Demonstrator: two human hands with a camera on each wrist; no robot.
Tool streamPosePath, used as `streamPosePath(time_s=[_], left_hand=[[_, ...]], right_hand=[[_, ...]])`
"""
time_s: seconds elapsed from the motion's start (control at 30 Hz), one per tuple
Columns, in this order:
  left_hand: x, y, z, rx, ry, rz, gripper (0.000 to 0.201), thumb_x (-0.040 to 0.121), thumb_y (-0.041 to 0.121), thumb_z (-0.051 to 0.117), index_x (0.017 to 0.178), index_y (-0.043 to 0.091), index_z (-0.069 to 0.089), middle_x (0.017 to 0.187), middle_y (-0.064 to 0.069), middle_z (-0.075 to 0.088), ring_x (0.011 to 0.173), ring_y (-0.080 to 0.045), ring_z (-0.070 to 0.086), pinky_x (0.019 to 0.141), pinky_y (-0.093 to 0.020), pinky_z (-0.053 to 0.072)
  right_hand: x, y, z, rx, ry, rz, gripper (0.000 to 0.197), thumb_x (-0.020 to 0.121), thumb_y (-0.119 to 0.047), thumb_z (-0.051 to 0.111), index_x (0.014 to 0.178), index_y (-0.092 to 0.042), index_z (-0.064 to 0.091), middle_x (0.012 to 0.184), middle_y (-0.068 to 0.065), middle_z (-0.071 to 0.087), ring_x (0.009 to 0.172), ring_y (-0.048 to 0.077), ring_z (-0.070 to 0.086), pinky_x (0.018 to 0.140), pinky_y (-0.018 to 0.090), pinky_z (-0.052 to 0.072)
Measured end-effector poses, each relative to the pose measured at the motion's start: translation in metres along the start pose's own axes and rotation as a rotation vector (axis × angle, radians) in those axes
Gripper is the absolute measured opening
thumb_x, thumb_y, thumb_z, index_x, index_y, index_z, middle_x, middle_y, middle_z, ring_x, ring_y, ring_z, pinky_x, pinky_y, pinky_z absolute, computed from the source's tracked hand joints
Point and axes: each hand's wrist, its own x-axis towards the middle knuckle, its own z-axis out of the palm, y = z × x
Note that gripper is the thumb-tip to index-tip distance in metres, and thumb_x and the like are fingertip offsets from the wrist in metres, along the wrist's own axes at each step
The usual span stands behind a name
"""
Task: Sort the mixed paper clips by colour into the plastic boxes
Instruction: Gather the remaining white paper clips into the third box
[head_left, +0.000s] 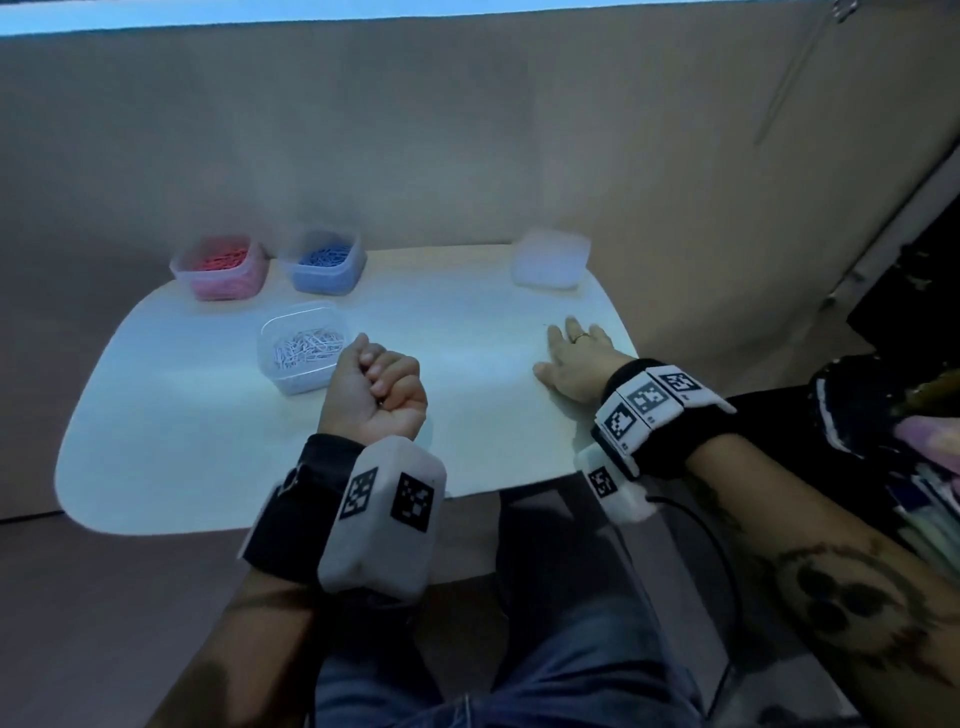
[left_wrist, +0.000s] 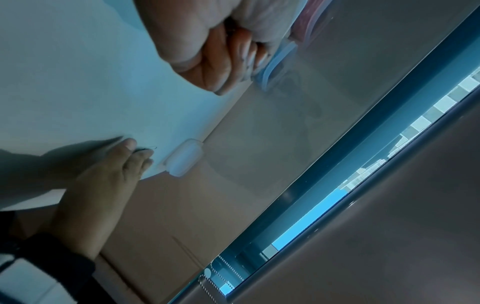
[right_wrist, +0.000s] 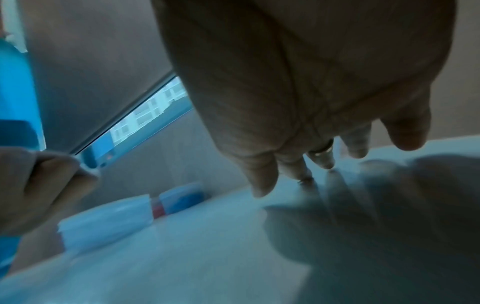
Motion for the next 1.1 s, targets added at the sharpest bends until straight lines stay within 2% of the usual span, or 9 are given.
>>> streamPosePath(time_s=[0.17,0.27,0.37,0.5,0.6,0.67,0.77,0.83,1.1], left_hand=[[-0.007,0.01,-0.008,0.002,0.028,0.036,0.062,0.097,0.03,0.038,0.037,0.013,0.04,0.033,0.006,0.028,0.023,-0.005,0.026,0.024,-0.018,0.017],[-0.011,0.016,-0.014,-0.011,0.045,0.064,0.064,0.098,0.029,0.037,0.036,0.013,0.039,0.032,0.006,0.027,0.022,-0.004,0.026,0.024,-0.017,0.016],[-0.014,0.025,-0.021,-0.052,0.089,0.112,0.066,0.098,0.027,0.037,0.033,0.012,0.038,0.032,0.006,0.027,0.022,-0.004,0.025,0.025,-0.017,0.015],[-0.019,0.041,-0.029,-0.125,0.123,0.168,0.066,0.098,0.023,0.037,0.033,0.012,0.038,0.031,0.006,0.027,0.022,-0.005,0.025,0.025,-0.016,0.015],[-0.022,0.049,-0.033,-0.135,0.135,0.198,0.067,0.098,0.021,0.034,0.032,0.012,0.037,0.031,0.006,0.027,0.022,-0.005,0.024,0.025,-0.016,0.015],[-0.022,0.048,-0.033,-0.133,0.134,0.203,0.068,0.098,0.021,0.034,0.031,0.012,0.037,0.031,0.006,0.026,0.022,-0.005,0.024,0.025,-0.016,0.015],[-0.016,0.04,-0.029,-0.132,0.137,0.205,0.069,0.098,0.021,0.035,0.03,0.012,0.036,0.03,0.005,0.025,0.021,-0.005,0.023,0.025,-0.015,0.013],[-0.011,0.038,-0.024,-0.129,0.128,0.206,0.069,0.098,0.02,0.033,0.029,0.012,0.035,0.029,0.005,0.025,0.021,-0.005,0.023,0.025,-0.015,0.011],[-0.021,0.06,-0.038,-0.139,-0.017,0.296,0.063,0.097,0.028,0.036,0.036,0.014,0.04,0.033,0.006,0.028,0.024,-0.004,0.027,0.025,-0.014,0.015]], right_hand=[[-0.01,-0.033,-0.003,-0.209,0.253,-0.081,0.02,0.094,-0.011,0.042,0.105,-0.003,0.057,0.106,0.012,0.05,0.111,0.031,0.047,0.077,0.034,0.038],[-0.009,-0.053,-0.008,-0.147,0.346,-0.068,0.025,0.086,0.001,0.049,0.062,-0.005,0.042,0.067,0.006,0.037,0.077,0.028,0.047,0.066,0.028,0.035],[0.002,-0.06,-0.02,0.02,0.285,-0.001,0.012,0.084,0.002,0.052,0.072,-0.002,0.056,0.071,0.009,0.05,0.066,0.025,0.048,0.059,0.028,0.039],[0.013,-0.06,-0.024,0.129,0.21,0.083,0.033,0.081,0.001,0.057,0.055,-0.006,0.039,0.056,0.006,0.042,0.047,0.018,0.036,0.043,0.022,0.029],[0.017,-0.059,-0.027,0.142,0.185,0.092,0.005,0.084,-0.005,0.059,0.085,-0.001,0.062,0.085,0.012,0.064,0.065,0.021,0.051,0.057,0.024,0.042],[0.023,-0.055,-0.027,0.151,0.197,0.108,0.024,0.085,-0.009,0.061,0.106,0.003,0.064,0.106,0.015,0.067,0.081,0.026,0.06,0.07,0.028,0.047],[0.023,-0.056,-0.025,0.153,0.236,0.095,0.013,0.082,-0.01,0.065,0.081,0.002,0.065,0.086,0.018,0.067,0.07,0.026,0.062,0.059,0.026,0.045],[0.025,-0.058,-0.026,0.106,0.232,0.121,0.031,0.084,-0.008,0.062,0.057,-0.004,0.045,0.061,0.01,0.05,0.05,0.019,0.044,0.044,0.022,0.033],[0.02,-0.073,-0.026,0.072,0.119,0.027,0.034,0.088,-0.005,0.05,0.056,-0.007,0.038,0.058,0.006,0.041,0.055,0.022,0.042,0.052,0.025,0.035]])
